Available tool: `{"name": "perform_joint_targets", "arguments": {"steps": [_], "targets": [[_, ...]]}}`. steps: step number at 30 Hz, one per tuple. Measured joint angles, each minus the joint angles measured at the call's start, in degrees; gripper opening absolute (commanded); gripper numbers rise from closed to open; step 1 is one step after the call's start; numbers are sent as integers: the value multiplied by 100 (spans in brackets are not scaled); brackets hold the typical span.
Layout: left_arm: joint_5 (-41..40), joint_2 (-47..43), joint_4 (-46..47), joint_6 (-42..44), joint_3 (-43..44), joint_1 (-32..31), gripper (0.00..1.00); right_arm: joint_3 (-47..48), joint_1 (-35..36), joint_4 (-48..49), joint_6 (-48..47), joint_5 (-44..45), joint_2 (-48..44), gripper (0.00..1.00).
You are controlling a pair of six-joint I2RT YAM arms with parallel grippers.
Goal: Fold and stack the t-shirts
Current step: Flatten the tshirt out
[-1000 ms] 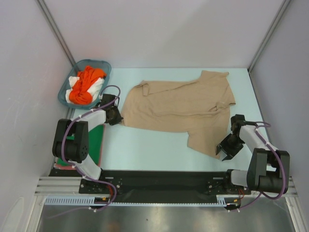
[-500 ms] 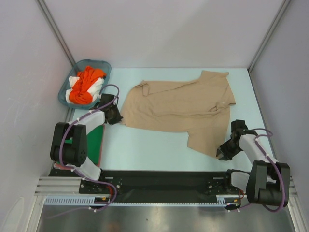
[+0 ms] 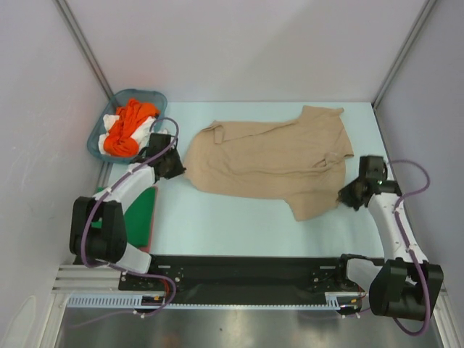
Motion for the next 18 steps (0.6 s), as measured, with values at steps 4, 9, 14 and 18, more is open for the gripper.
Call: {"name": "perform_joint_targets", "arguments": {"steps": [4, 9, 14, 18], "targets": [[-83, -518, -173, 98, 573, -269, 0, 1762, -57, 50, -341, 245, 44, 0], [-109, -1318, -149, 151, 1665, -450, 0, 3851, -205, 289, -953, 562, 4, 0], [-94, -1958, 205, 214, 2527, -452, 0, 5344, -269, 470, -1440, 796, -140, 0], [20, -2358, 533, 258, 3018, -468, 1, 6094, -269, 778, -1565, 890, -297, 0]]}}
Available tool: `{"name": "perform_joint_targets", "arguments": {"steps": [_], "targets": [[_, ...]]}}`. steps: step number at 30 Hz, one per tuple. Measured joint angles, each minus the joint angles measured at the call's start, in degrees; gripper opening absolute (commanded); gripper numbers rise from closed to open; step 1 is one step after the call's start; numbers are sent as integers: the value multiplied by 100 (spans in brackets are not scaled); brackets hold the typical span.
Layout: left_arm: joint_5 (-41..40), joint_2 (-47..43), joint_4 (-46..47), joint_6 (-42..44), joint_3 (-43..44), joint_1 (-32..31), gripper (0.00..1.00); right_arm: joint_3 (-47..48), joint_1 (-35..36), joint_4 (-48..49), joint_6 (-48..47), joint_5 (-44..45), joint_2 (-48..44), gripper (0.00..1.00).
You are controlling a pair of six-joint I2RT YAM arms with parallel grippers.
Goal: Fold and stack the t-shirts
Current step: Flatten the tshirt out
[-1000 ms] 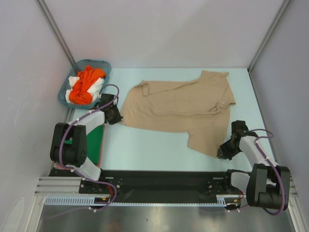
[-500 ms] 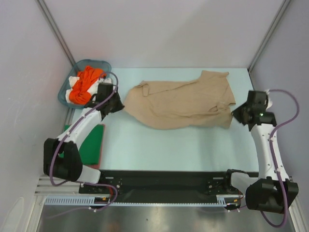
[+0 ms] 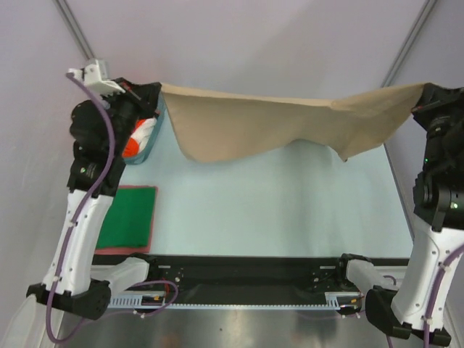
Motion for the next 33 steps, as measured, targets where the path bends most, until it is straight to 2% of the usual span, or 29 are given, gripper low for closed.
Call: {"name": "perform_joint_targets", "arguments": {"steps": [7, 13, 19, 23, 26, 30, 33], "targets": [[273, -706, 219, 190, 708, -11, 0, 647, -2, 435, -271, 98, -487, 0], [166, -1373, 243, 396, 1113, -11, 0, 1541, 223, 658, -614, 109, -616, 0], [-79, -1432, 415, 505, 1491, -11, 0, 1989, 568, 1025, -772, 192, -496, 0], [-245, -1034, 511, 605, 1366, -11, 0, 1349, 577, 1493, -822, 286, -363, 0], [-391, -511, 678, 723, 1003, -11, 0, 494, 586, 1932, -837, 289, -37, 0], [-608, 433, 962, 841, 170, -11, 0, -850, 533, 2500, -850, 273, 619, 0], [-713, 1506, 1185, 909, -343, -11, 0, -1764, 461, 2861, -835, 227, 1311, 0]]}}
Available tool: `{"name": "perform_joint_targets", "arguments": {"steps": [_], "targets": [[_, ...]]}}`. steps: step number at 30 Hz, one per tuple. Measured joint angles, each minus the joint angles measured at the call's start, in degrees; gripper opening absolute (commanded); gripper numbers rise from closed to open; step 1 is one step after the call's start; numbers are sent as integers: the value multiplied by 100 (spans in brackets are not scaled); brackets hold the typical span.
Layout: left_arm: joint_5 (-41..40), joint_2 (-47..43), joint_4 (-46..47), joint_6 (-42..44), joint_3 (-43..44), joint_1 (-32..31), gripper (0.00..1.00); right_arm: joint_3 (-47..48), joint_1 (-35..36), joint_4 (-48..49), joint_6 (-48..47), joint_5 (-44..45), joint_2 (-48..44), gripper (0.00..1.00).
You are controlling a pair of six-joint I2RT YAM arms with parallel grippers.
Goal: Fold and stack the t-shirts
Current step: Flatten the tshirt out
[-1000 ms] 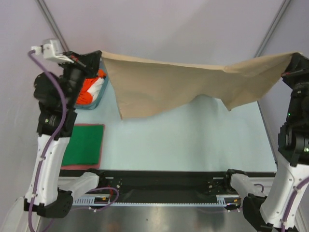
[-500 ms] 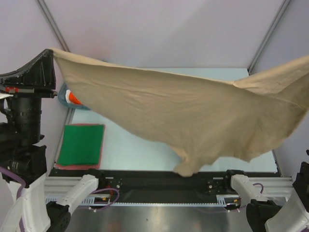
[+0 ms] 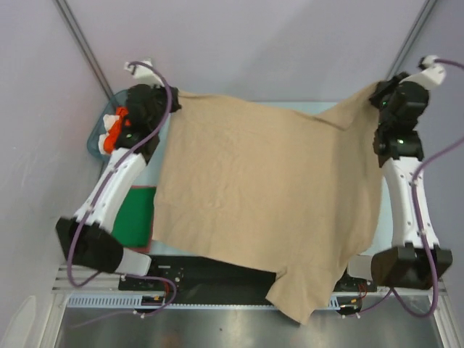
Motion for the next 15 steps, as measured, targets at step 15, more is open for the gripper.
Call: {"name": "perform_joint_targets", "arguments": {"steps": [15], "targets": [[313, 5429, 1554, 157, 1749, 350, 0, -177, -131, 1534, -256, -717, 4046, 0]]}}
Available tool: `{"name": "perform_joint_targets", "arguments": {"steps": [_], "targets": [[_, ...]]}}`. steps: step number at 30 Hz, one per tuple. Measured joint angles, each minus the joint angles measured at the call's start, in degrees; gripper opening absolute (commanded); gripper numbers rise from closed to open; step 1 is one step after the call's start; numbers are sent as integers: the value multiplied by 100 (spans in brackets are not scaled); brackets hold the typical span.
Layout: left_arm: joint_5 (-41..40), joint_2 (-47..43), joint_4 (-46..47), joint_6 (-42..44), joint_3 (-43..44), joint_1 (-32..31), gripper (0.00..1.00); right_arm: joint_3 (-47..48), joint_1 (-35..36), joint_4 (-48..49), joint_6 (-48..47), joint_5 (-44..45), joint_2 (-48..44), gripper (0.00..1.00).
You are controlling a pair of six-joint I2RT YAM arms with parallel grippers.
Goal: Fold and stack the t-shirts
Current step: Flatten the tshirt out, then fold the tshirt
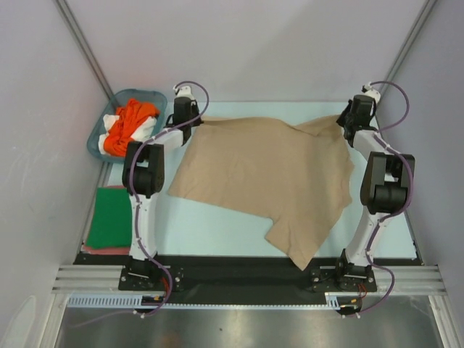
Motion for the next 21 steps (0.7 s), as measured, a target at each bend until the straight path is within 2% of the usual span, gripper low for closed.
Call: {"name": "perform_joint_targets", "arguments": {"steps": [5, 10, 14, 16, 21], "targets": [[234, 175, -28, -138, 151, 205, 0, 28, 15, -299, -37, -55, 76, 0], [481, 173, -59, -227, 299, 354, 0, 26, 46, -970, 179, -129, -348, 0], [780, 192, -706, -437, 575, 472, 0, -9, 70, -1554, 507, -173, -874, 0], [966, 243, -1200, -538, 1003, 540, 0, -57, 68, -1880, 697, -243, -1198, 0], [1211, 197, -1598, -678, 1266, 597, 0, -105, -2, -2564, 1075, -439, -1729, 0]]}}
